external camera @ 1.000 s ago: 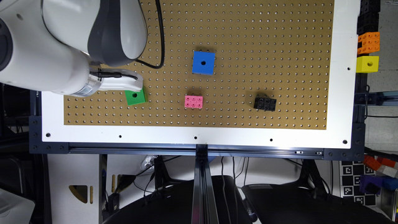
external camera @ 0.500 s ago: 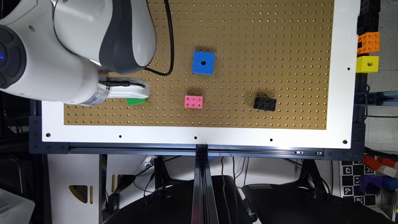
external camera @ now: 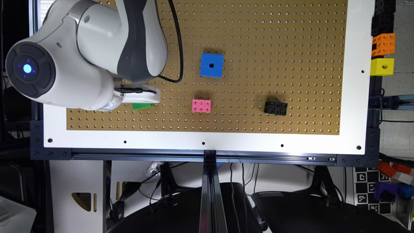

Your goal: Pick up green block.

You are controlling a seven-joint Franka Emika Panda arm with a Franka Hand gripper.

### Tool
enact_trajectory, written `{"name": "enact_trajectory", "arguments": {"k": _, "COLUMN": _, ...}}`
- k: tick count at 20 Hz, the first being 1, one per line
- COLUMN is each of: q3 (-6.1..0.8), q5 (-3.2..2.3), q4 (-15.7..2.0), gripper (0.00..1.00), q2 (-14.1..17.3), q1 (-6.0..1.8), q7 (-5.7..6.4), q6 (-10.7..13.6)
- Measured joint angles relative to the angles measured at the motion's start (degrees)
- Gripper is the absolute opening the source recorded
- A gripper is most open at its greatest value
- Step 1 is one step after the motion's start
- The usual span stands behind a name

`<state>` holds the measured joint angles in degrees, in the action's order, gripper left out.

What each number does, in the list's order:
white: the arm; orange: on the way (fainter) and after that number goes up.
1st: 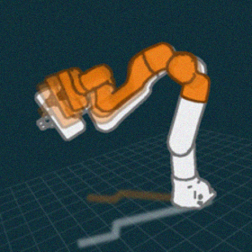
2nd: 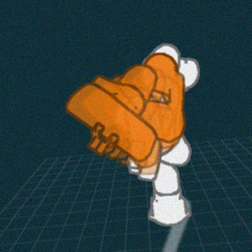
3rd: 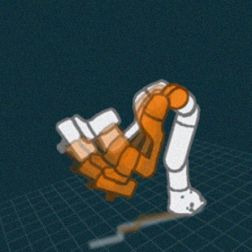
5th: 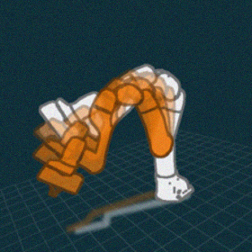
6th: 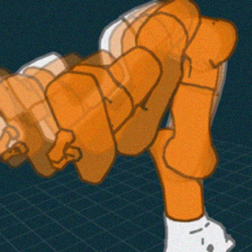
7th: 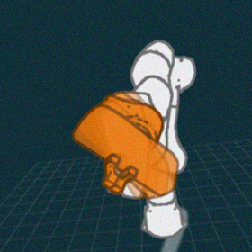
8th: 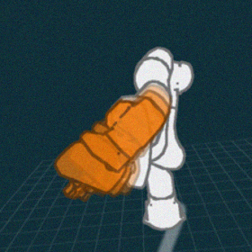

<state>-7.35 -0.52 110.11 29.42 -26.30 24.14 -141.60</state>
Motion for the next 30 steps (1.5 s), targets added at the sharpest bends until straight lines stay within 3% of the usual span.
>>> {"name": "enact_trajectory", "arguments": {"k": 5, "q3": 0.02, "q5": -0.1, "q4": -0.17, "gripper": 1.0, "q2": 3.27, "q1": 0.0, "q7": 0.0, "q6": -3.15}}
{"name": "enact_trajectory", "arguments": {"k": 13, "q3": 0.07, "q5": -0.11, "q4": -0.36, "gripper": 1.0, "q2": 3.86, "q1": -0.01, "q7": 0.0, "q6": -3.28}}
{"name": "enact_trajectory", "arguments": {"k": 16, "q3": 0.19, "q5": -0.42, "q4": -0.5, "gripper": 1.0, "q2": 5.7, "q1": 0.0, "q7": 0.11, "q6": -5.24}}
{"name": "enact_trajectory", "arguments": {"k": 25, "q3": 0.21, "q5": -0.44, "q4": -0.95, "gripper": 1.0, "q2": 6.0, "q1": 0.21, "q7": 0.15, "q6": -5.3}}
{"name": "enact_trajectory", "arguments": {"k": 26, "q3": 0.22, "q5": -0.44, "q4": -1.16, "gripper": 0.0, "q2": 6.13, "q1": 0.22, "q7": 0.17, "q6": -5.3}}
{"name": "enact_trajectory", "arguments": {"k": 30, "q3": 0.22, "q5": -0.44, "q4": -1.16, "gripper": 0.0, "q2": 6.13, "q1": 0.22, "q7": 0.17, "q6": -5.3}}
